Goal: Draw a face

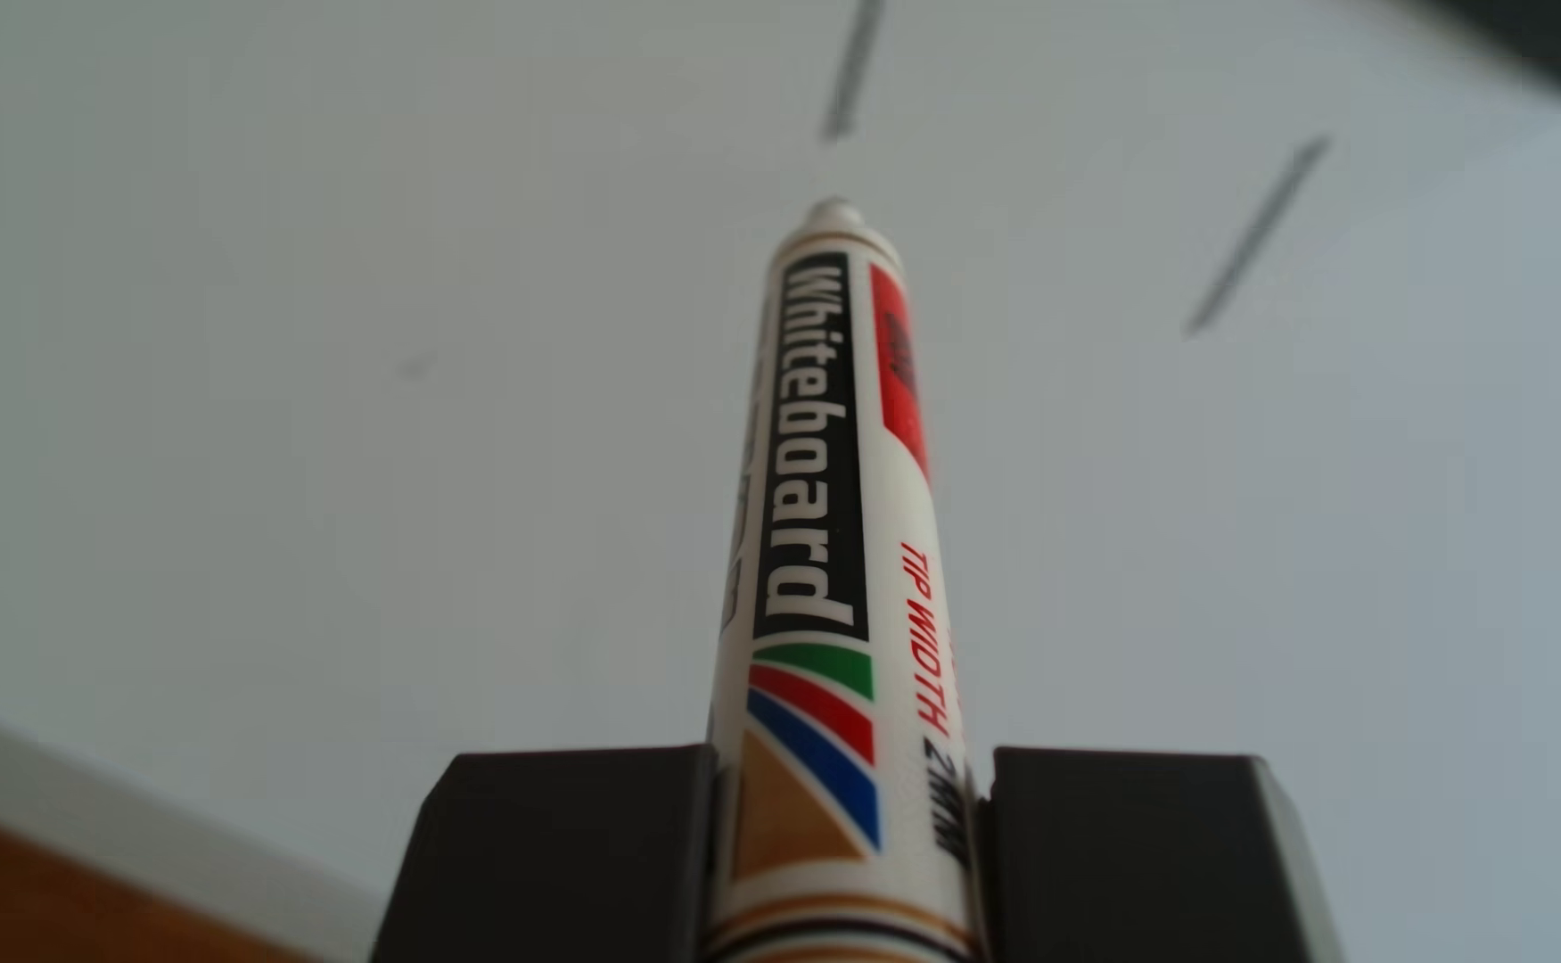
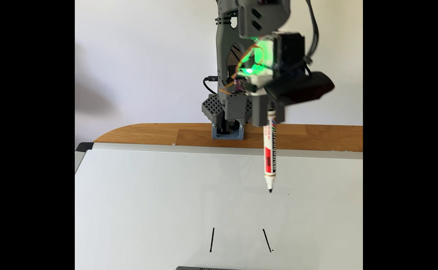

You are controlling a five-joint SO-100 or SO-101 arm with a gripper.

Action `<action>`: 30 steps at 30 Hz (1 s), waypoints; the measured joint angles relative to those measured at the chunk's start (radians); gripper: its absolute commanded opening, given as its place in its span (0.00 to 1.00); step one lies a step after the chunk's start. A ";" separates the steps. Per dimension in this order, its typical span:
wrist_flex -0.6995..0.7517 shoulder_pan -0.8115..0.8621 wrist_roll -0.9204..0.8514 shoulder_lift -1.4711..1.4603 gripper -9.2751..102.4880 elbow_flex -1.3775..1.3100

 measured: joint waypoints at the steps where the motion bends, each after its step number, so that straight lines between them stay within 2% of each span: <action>1: -0.002 -0.018 0.032 0.000 0.07 0.026; 5: -0.018 -0.075 0.141 0.002 0.07 0.078; 11: -0.124 -0.084 0.245 0.002 0.07 0.114; 30: -0.163 -0.094 0.310 -0.112 0.07 0.152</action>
